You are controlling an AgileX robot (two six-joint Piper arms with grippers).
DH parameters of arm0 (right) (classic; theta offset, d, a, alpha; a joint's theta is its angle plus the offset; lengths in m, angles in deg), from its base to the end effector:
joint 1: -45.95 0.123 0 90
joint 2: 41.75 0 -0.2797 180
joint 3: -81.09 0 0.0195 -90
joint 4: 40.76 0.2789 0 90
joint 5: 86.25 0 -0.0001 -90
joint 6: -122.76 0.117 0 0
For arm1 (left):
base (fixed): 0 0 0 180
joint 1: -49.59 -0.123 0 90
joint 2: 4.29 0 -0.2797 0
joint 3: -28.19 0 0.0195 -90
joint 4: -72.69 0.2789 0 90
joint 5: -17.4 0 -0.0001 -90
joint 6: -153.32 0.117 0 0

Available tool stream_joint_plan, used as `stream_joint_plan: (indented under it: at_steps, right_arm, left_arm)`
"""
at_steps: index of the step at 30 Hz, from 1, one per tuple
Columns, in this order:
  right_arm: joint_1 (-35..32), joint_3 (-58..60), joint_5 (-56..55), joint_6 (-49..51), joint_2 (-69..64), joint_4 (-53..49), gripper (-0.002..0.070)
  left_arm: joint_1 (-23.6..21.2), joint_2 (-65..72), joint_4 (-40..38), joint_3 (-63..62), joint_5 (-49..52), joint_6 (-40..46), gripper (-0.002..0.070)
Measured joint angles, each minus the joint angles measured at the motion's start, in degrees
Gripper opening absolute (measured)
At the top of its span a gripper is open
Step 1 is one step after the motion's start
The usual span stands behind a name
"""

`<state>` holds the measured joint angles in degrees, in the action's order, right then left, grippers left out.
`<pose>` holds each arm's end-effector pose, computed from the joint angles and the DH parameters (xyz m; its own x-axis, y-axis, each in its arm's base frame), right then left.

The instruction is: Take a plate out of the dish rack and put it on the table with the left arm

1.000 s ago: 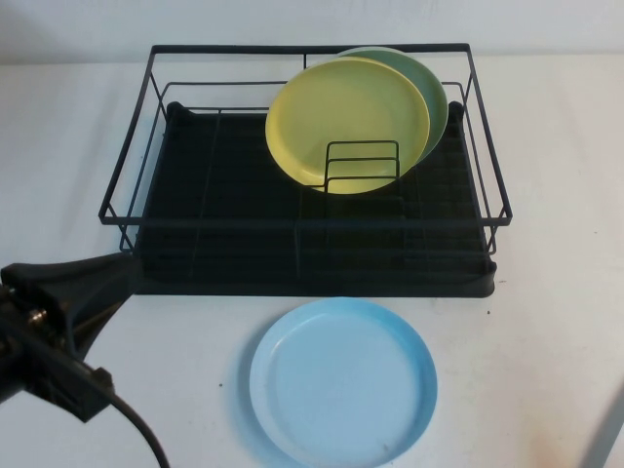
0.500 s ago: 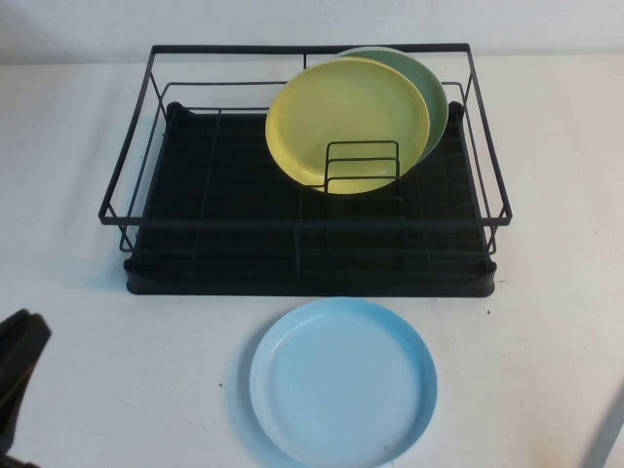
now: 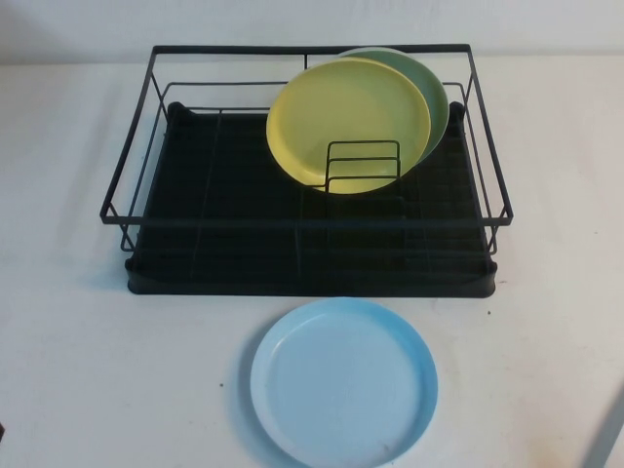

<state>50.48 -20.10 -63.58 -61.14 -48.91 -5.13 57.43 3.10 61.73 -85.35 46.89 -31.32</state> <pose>0.1071 0.0349 0.1679 -0.3652 0.4536 -0.8130 -0.1301 0.8398 0.5270 0.0962 -0.0243 0.2292 -0.2698 -0.2095 -0.9399 0.1650 0.9515 -0.2595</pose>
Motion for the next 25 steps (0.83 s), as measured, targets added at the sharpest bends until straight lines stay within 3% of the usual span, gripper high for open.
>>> stream_joint_plan:
  at_steps: [10, 25]
  right_arm:
    - [0.00, 0.00, 0.00, 0.00, 0.00, 0.63, -0.0020]
    - [0.00, 0.00, 0.10, 0.00, 0.00, 0.79, -0.0020]
  left_arm:
    - [0.00, -0.03, 10.95, 11.64, -12.79, 5.92, -0.0002]
    - [0.00, -0.03, 12.09, 12.03, -9.85, 6.88, -0.0003]
